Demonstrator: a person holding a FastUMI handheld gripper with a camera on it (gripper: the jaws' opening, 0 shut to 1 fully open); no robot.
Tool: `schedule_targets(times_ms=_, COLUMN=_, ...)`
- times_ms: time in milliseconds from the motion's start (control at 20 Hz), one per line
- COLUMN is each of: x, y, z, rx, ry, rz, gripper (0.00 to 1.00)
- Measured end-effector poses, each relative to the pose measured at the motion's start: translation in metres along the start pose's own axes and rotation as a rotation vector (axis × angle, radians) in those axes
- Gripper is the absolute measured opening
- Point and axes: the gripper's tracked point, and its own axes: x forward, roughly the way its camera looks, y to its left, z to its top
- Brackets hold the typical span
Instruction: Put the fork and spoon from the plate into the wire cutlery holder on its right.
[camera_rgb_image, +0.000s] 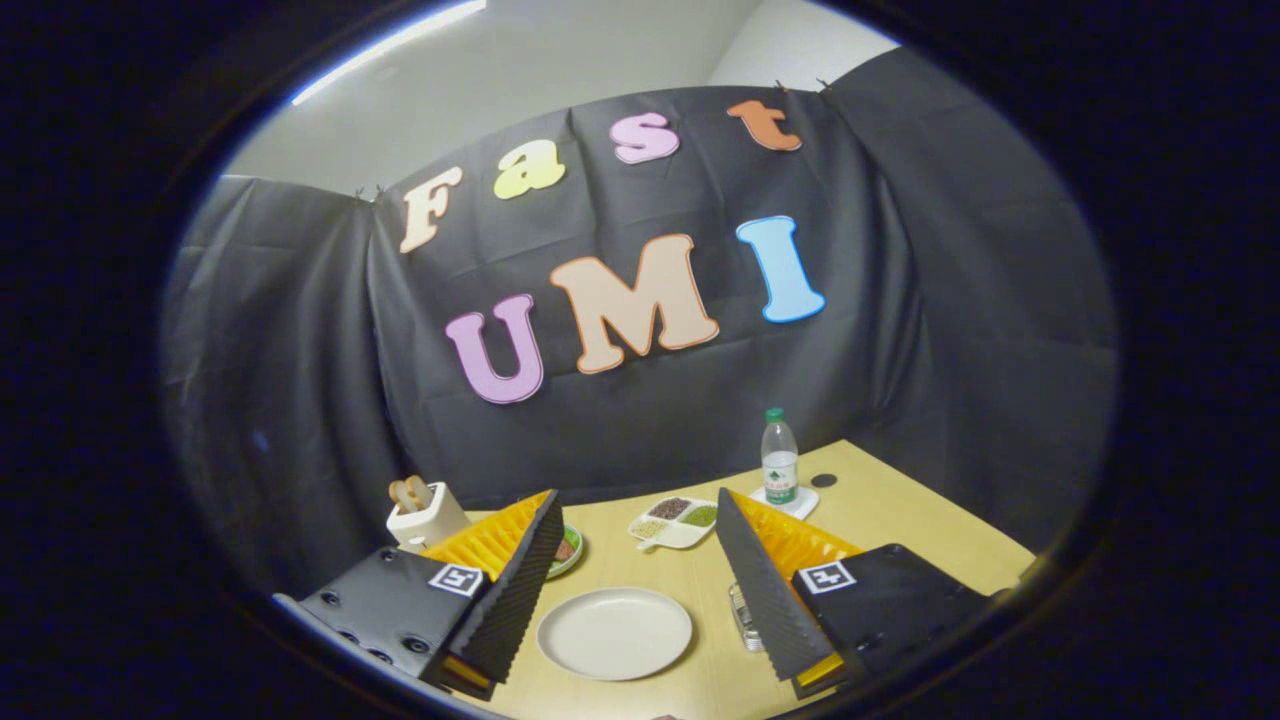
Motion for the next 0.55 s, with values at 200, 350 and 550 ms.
schedule_targets(times_ms=200, x=-0.024, y=0.015, z=-0.001, rx=-0.016, ry=-0.038, rz=0.009, gripper=0.97)
schedule_targets(times_ms=350, x=-0.024, y=0.019, z=-0.004, rx=-0.056, ry=-0.039, rz=-0.009, gripper=0.97)
schedule_targets(times_ms=550, x=-0.030, y=0.024, z=-0.004, rx=-0.088, ry=-0.050, rz=-0.013, gripper=0.97)
